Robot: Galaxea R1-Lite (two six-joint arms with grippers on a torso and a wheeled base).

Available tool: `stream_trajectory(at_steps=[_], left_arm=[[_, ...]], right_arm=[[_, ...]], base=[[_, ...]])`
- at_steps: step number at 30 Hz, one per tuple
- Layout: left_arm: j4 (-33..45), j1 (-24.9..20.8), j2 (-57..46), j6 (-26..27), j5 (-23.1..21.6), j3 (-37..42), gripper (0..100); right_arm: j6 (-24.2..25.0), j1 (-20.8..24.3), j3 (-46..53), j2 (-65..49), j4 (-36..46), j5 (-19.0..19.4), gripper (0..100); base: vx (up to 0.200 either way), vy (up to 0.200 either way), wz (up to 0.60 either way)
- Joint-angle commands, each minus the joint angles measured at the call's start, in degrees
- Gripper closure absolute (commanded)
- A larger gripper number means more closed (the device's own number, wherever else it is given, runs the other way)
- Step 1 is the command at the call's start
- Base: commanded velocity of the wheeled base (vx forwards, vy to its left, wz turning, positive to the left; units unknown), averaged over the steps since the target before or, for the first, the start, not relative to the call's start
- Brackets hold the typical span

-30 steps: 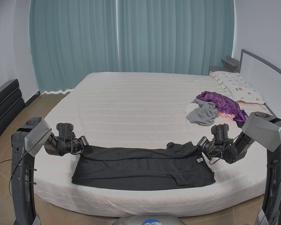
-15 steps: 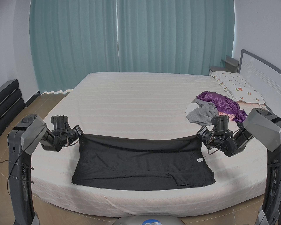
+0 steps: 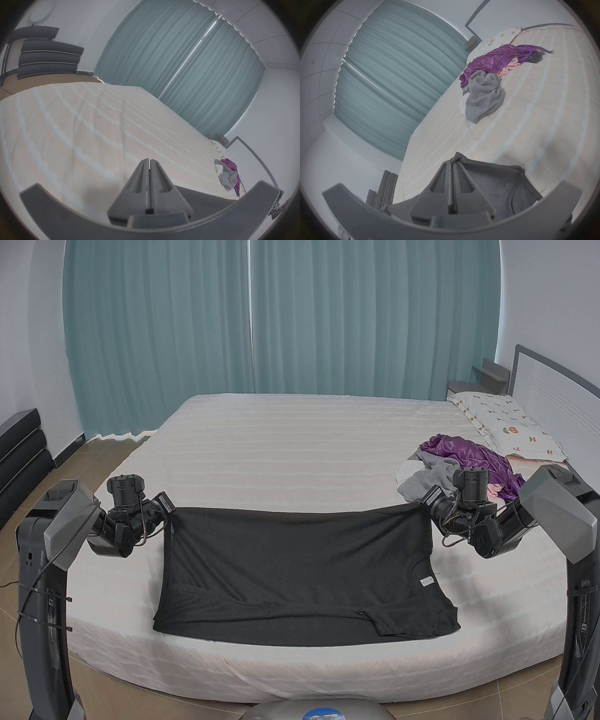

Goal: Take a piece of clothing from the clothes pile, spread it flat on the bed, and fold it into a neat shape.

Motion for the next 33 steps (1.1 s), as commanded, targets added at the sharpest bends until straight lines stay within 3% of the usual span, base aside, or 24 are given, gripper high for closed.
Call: stream_trajectory(at_steps=[1, 12, 23, 33], left_arm=[[-0.4, 0.0, -0.2, -0.3, 0.3, 0.1, 100], [-0.5, 0.6, -0.7, -0.3, 1.3, 3.2, 100], [-2.1, 2.3, -8.2, 0.1, -0.7, 18.0, 100], [-12.1, 2.5, -9.2, 4.0, -3.1, 34.4, 100]], right_arm=[[-0.1, 0.1, -1.4, 0.9, 0.1, 0.0, 100], [-1.0, -0.5, 0.6, 1.2, 1.9, 0.3, 100], [-1.6, -0.1, 14.8, -6.4, 1.7, 4.1, 100], [-3.0, -0.1, 23.8, -6.6, 1.1, 4.7, 100]], base=[[0.000, 0.000, 0.00], [0.000, 0.000, 0.00], [0.000, 0.000, 0.00], [0.000, 0.000, 0.00]])
